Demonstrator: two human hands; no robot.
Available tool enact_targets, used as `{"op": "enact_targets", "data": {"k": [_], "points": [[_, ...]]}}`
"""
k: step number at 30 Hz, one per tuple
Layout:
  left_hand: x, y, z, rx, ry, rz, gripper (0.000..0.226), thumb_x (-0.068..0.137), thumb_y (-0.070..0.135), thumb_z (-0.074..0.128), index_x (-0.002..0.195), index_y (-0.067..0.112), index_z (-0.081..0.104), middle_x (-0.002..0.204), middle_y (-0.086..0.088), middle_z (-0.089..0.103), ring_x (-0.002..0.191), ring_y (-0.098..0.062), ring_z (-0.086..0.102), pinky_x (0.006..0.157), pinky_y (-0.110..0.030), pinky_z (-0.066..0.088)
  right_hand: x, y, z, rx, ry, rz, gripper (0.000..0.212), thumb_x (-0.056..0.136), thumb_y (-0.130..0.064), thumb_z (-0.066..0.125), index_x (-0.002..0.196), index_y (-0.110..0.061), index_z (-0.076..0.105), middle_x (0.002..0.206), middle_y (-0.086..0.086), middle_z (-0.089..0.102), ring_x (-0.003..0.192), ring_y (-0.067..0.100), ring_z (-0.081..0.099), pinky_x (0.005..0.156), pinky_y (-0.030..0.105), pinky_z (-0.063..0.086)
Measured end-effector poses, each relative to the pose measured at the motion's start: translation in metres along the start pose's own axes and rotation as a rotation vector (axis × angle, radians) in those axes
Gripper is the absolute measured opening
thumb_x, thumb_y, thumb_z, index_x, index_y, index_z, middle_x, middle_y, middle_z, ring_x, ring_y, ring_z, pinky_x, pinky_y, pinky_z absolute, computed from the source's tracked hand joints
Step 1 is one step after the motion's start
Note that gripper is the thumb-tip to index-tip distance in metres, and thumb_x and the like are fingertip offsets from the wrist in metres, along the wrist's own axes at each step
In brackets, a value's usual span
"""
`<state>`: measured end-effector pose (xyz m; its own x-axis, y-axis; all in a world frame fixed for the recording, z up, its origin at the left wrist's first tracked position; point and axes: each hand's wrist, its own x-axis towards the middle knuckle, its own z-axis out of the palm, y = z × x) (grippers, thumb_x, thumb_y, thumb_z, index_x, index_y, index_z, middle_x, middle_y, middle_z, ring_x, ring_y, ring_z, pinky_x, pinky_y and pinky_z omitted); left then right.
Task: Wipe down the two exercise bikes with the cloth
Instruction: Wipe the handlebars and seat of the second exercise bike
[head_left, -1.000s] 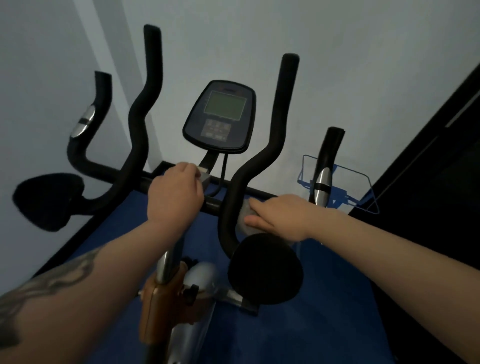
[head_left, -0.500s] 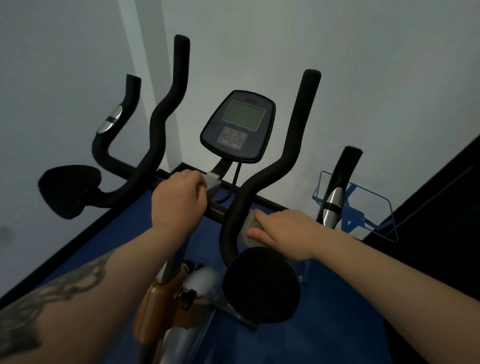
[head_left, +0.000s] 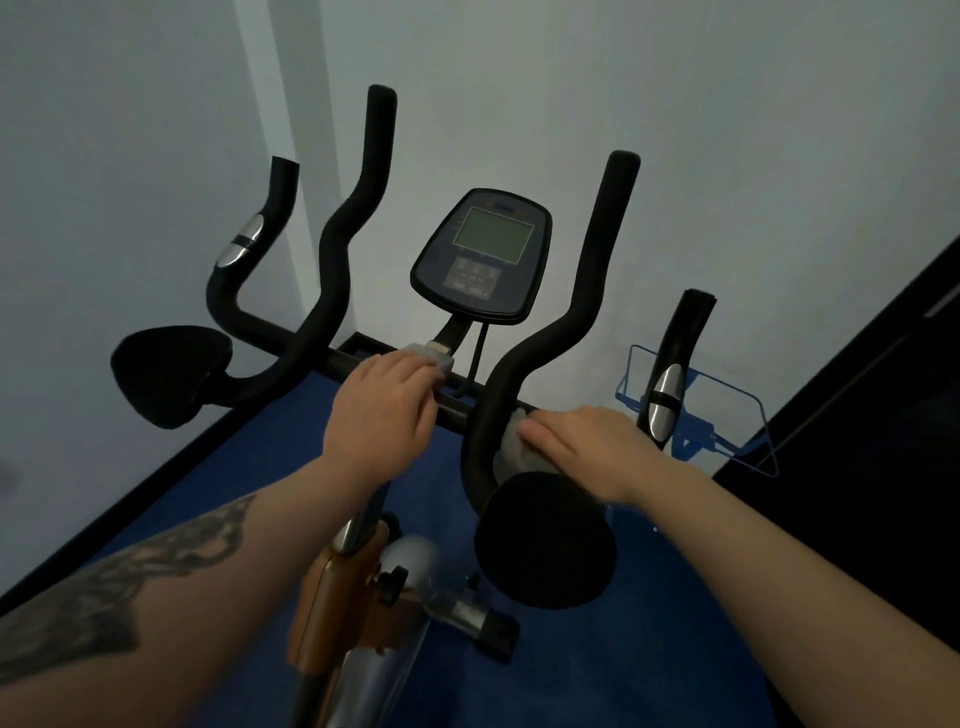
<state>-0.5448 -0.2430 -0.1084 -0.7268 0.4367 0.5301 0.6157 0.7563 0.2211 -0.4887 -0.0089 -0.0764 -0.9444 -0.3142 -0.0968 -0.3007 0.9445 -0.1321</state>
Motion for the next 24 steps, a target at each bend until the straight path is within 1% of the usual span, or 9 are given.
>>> {"op": "enact_targets", "data": {"k": [3,6,8,11,14,15,18,21,24], "points": [[-0.002,-0.001,-0.001,-0.015,0.030,0.018,0.030,0.087,0.018,0.045,0.099,0.008,0.070,0.104,-0.007,0.069,0.098,-0.026,0.064,0.089,-0.040,0.049,-0.020,0.011,-0.008,-0.058,-0.064,-0.036,0.049,0.096,-0.062,0.022,0.102,-0.026,0.055,0.084,-0.003,0.061,0.078,0.015,0.059,0.076,0.039,0.049],[-0.002,-0.002,0.004,-0.011,0.062,0.009,0.026,0.084,0.015,0.048,0.097,0.008,0.070,0.101,-0.006,0.070,0.095,-0.026,0.065,0.085,-0.039,0.049,-0.032,0.015,-0.005,-0.245,0.014,-0.042,0.056,0.092,-0.064,0.013,0.097,-0.025,0.052,0.083,-0.005,0.062,0.075,0.016,0.060,0.074,0.036,0.049],[-0.002,-0.002,0.005,-0.008,0.061,0.011,0.031,0.084,0.017,0.045,0.099,0.007,0.070,0.104,-0.007,0.070,0.099,-0.028,0.065,0.086,-0.040,0.049,-0.025,0.008,-0.001,-0.302,0.028,0.006,0.050,0.094,-0.063,0.016,0.096,-0.024,0.048,0.083,-0.002,0.062,0.075,0.019,0.061,0.071,0.038,0.050],[-0.002,-0.002,0.002,-0.017,0.052,0.037,0.038,0.084,0.020,0.040,0.104,0.007,0.070,0.109,-0.008,0.070,0.106,-0.028,0.065,0.089,-0.042,0.051,-0.005,-0.005,0.000,-0.173,-0.042,0.017,0.040,0.098,-0.058,0.022,0.093,-0.025,0.044,0.079,-0.001,0.056,0.075,0.019,0.057,0.073,0.038,0.047],[-0.004,-0.003,0.001,-0.024,0.033,0.051,0.038,0.084,0.022,0.039,0.099,0.008,0.072,0.106,-0.006,0.071,0.099,-0.027,0.067,0.086,-0.042,0.051,-0.011,0.005,-0.010,-0.111,-0.095,-0.003,0.037,0.097,-0.060,0.028,0.090,-0.028,0.044,0.072,-0.007,0.050,0.071,0.015,0.052,0.068,0.033,0.038],[-0.003,-0.004,0.001,-0.030,0.027,0.054,0.038,0.084,0.023,0.039,0.098,0.009,0.072,0.104,-0.005,0.071,0.098,-0.027,0.067,0.086,-0.042,0.051,-0.018,0.011,-0.012,-0.138,-0.091,-0.021,0.039,0.096,-0.062,0.029,0.089,-0.028,0.046,0.071,-0.008,0.051,0.069,0.014,0.052,0.070,0.032,0.037],[-0.004,-0.006,0.004,-0.051,0.052,0.045,0.035,0.085,0.023,0.040,0.095,0.010,0.071,0.099,-0.005,0.071,0.093,-0.026,0.067,0.086,-0.044,0.051,-0.034,0.020,-0.008,-0.196,-0.025,-0.050,0.045,0.094,-0.066,0.024,0.086,-0.028,0.048,0.069,-0.009,0.054,0.068,0.012,0.055,0.083,0.026,0.035],[-0.005,-0.007,0.006,-0.090,0.094,0.039,0.033,0.085,0.020,0.040,0.093,0.009,0.070,0.089,-0.004,0.070,0.085,-0.026,0.067,0.083,-0.042,0.051,-0.013,0.007,-0.003,-0.141,-0.070,0.025,0.042,0.095,-0.063,0.020,0.085,-0.028,0.042,0.075,-0.005,0.053,0.073,0.018,0.055,0.070,0.031,0.034],[-0.004,-0.006,0.005,-0.092,0.107,0.047,0.031,0.083,0.018,0.041,0.092,0.009,0.070,0.085,-0.005,0.069,0.081,-0.025,0.066,0.079,-0.040,0.052,0.009,-0.004,-0.001,0.083,-0.114,0.075,0.029,0.101,-0.052,0.028,0.085,-0.033,0.043,0.081,-0.005,0.054,0.081,0.016,0.053,0.073,0.032,0.037]]}}
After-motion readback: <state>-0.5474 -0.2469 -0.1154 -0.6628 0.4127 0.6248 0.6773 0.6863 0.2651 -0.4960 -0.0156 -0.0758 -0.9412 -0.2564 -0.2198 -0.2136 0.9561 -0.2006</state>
